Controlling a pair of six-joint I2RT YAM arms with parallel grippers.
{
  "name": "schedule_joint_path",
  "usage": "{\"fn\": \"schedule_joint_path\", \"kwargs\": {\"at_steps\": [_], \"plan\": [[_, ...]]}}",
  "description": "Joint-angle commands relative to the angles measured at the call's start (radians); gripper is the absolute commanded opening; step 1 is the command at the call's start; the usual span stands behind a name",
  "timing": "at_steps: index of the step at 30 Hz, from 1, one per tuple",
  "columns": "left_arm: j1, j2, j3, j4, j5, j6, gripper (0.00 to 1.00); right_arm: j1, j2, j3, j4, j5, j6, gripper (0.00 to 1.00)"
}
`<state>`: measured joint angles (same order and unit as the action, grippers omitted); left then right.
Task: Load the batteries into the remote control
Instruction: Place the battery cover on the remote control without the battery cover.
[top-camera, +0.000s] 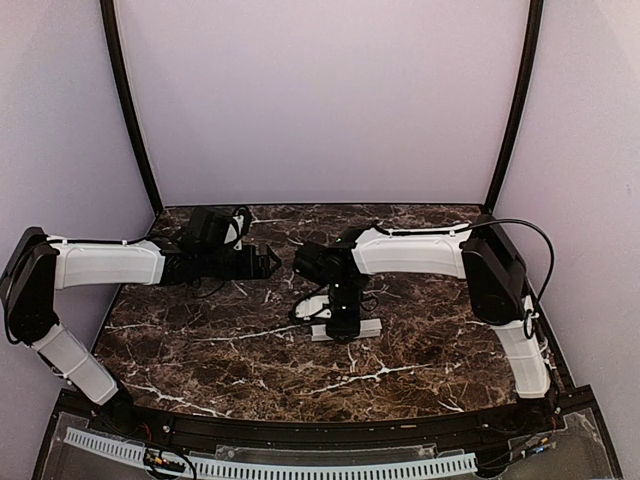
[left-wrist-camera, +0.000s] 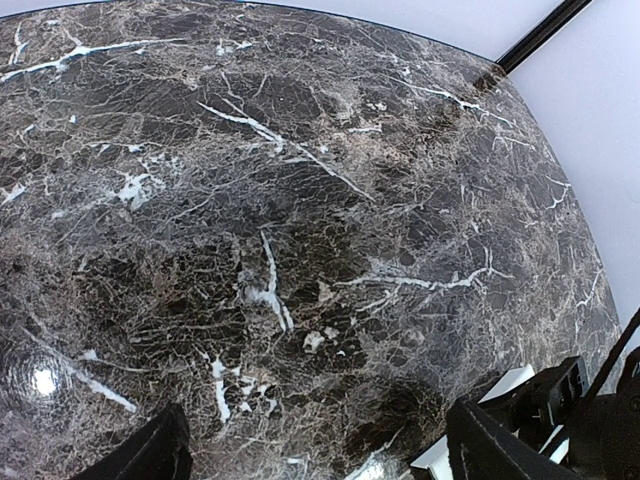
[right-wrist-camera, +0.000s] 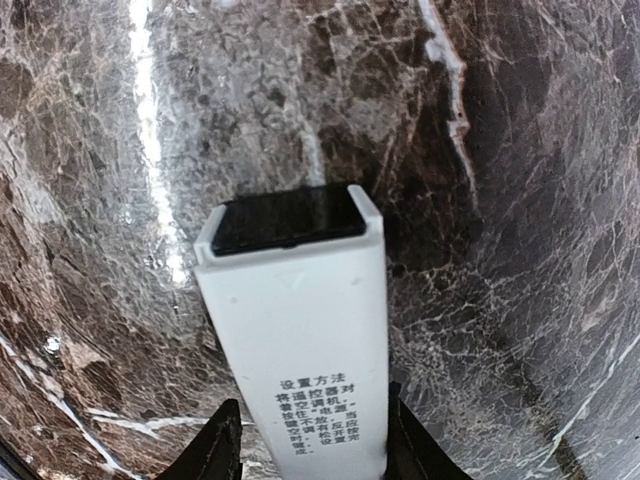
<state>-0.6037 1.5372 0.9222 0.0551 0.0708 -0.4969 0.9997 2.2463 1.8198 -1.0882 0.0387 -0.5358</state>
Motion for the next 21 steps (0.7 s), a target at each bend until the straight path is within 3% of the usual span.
{"fn": "schedule_joint_path", "kwargs": {"at_steps": [1, 21], "plan": [[0.009, -0.001, 0.009, 0.003, 0.007, 0.017, 0.88, -0.002, 0.005, 0.000, 0.013, 0.016, 0.029, 0.46], [0.009, 0.005, 0.007, 0.011, 0.017, 0.013, 0.88, -0.016, -0.031, -0.035, 0.044, 0.030, 0.048, 0.53]]}}
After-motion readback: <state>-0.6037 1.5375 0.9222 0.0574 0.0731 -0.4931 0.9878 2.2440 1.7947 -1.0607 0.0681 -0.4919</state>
